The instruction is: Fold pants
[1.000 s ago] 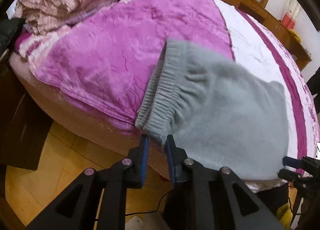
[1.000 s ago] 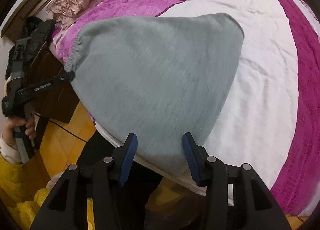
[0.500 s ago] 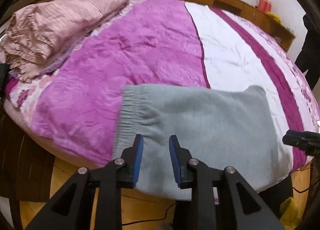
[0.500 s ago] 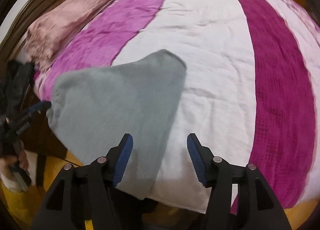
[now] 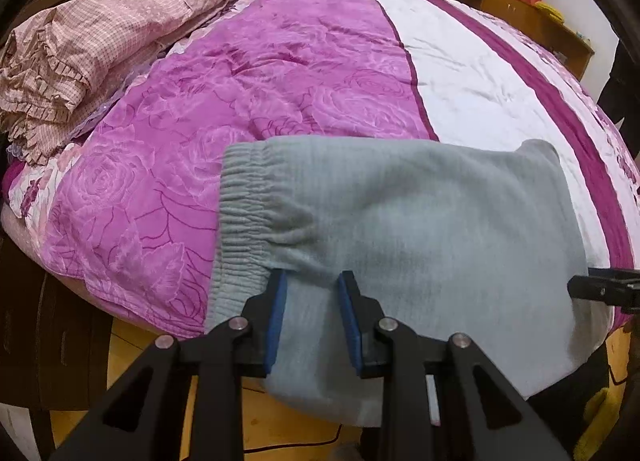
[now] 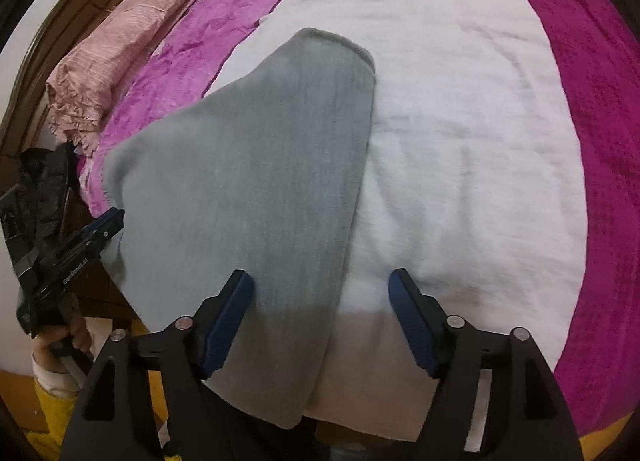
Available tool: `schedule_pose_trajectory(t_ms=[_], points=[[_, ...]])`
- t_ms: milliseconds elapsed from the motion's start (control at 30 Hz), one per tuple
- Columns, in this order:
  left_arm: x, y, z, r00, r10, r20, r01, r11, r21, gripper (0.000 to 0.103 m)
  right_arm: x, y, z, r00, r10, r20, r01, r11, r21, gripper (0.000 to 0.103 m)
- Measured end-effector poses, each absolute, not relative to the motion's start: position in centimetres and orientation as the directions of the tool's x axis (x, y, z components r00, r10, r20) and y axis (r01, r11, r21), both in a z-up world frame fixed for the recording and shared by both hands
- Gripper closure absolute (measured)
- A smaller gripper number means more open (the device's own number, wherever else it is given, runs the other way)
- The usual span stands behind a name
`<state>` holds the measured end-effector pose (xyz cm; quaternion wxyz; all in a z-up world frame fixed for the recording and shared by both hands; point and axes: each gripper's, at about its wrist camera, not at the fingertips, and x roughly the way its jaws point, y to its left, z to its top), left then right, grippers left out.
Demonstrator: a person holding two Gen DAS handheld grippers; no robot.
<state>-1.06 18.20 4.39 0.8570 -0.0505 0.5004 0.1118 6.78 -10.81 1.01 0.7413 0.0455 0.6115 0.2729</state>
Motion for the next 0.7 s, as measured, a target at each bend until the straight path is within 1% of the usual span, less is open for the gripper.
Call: schedule_pose_trajectory(t_ms=[67, 167, 300, 333, 367, 400, 533, 600, 667, 700], points=[[-1.0, 18.3, 4.4, 0.477, 0.14, -0.868, -0.247, 0.969, 0.02, 0.075, 6.5, -10.7, 0.8, 0.106, 0.478, -0.872, -0.362, 0.835, 0.414, 0.027], [-1.1, 18.3, 4.3, 0.483, 0.138, -0.865, -0.25, 0.968, 0.015, 0.075, 6.1, -10.3, 0.8, 0.117, 0.479, -0.87, -0.396, 0.826, 0.402, 0.023], [-1.1, 18.3, 4.4, 0.485, 0.141, -0.863, -0.253, 0.967, 0.015, 0.075, 6.1, -9.8, 1.3, 0.125, 0.478, -0.869, -0.39, 0.829, 0.4, 0.024], [-1.1, 18.2, 4.4, 0.484, 0.143, -0.863, -0.253, 0.967, 0.018, 0.075, 6.1, -9.7, 1.6, 0.121, 0.496, -0.86, -0.389, 0.821, 0.419, 0.028], [-1.1, 18.2, 4.4, 0.484, 0.143, -0.863, -0.252, 0.967, 0.018, 0.075, 6.2, -9.6, 1.8, 0.115, 0.519, -0.847, -0.392, 0.807, 0.441, 0.037], [-1.2, 18.3, 4.4, 0.485, 0.14, -0.863, -0.252, 0.968, 0.015, 0.075, 6.2, -9.4, 1.9, 0.105, 0.538, -0.836, -0.395, 0.794, 0.462, 0.04], [-1.1, 18.3, 4.4, 0.486, 0.136, -0.863, -0.252, 0.968, 0.01, 0.075, 6.5, -9.1, 1.1, 0.103, 0.544, -0.833, -0.393, 0.791, 0.469, 0.044], [-1.1, 18.3, 4.4, 0.486, 0.135, -0.864, -0.252, 0.968, 0.01, 0.075, 6.6, -9.4, 0.9, 0.109, 0.561, -0.82, -0.381, 0.786, 0.487, 0.048], [-1.1, 18.3, 4.4, 0.483, 0.138, -0.864, -0.251, 0.968, 0.014, 0.075, 6.9, -10.0, 0.9, 0.109, 0.568, -0.816, -0.35, 0.79, 0.503, 0.06], [-1.1, 18.3, 4.4, 0.481, 0.141, -0.866, -0.25, 0.968, 0.018, 0.075, 7.0, -10.1, 0.9, 0.108, 0.571, -0.814, -0.337, 0.791, 0.511, 0.063]])
